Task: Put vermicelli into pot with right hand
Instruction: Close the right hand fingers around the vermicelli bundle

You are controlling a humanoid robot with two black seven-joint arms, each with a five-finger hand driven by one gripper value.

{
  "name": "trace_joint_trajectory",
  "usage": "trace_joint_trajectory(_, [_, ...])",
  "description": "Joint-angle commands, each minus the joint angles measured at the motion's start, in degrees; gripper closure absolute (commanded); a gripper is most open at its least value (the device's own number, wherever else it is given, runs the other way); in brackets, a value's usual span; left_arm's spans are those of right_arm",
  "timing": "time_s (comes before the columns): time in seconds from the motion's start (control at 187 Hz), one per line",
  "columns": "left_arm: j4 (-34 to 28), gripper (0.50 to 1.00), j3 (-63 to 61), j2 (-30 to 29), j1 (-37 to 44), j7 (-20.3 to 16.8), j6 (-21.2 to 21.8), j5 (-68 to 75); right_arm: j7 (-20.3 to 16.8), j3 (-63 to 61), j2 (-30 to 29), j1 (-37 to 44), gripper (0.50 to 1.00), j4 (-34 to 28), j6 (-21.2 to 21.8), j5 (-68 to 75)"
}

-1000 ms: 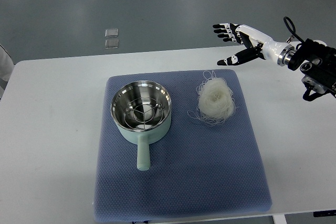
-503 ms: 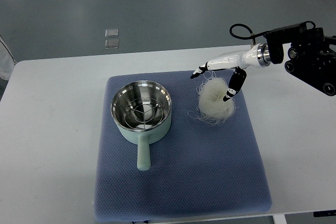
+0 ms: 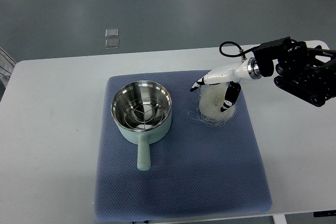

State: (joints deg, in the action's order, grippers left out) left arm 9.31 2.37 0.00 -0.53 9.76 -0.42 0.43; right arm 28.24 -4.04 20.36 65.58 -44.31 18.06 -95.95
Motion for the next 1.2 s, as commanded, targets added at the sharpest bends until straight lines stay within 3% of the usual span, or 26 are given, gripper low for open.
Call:
trace_joint_trajectory(0.0, [0.0, 0.5, 0.1, 0.0, 0.0, 0.1, 0.0, 0.0, 0.0, 0.2, 0.1, 0.2, 0.574, 0.5, -0.2, 0.0])
trace_joint_trajectory(0.503, [0.0, 0.5, 0.0, 0.0, 0.0, 0.1, 0.0, 0.0, -0.7, 0.1, 0.0, -0.6, 0.673, 1.3, -0.6, -0.1])
trace_joint_trajectory(0.61, [0.0, 0.5, 0.0, 0.0, 0.0, 0.0, 0.0, 0.0, -0.7, 0.0, -0.1, -0.7, 0.718, 1.6, -0.6, 0.0])
trace_joint_trajectory(0.845, [0.0, 0.5, 0.0, 0.0, 0.0, 0.0, 0.0, 0.0, -0.7, -0.1, -0.1, -1.0, 0.883, 1.6, -0.5, 0.0])
trace_joint_trajectory(1.032, [0.0, 0.5, 0.0, 0.0, 0.0, 0.0, 0.0, 0.0, -0.7, -0.5, -0.1, -0.7, 0.887, 1.5, -0.6, 0.3])
trace_joint_trajectory(1.193, [0.0, 0.5, 0.0, 0.0, 0.0, 0.0, 0.0, 0.0, -0.7, -1.2, -0.1, -0.5, 0.944, 1.5, -0.6, 1.1])
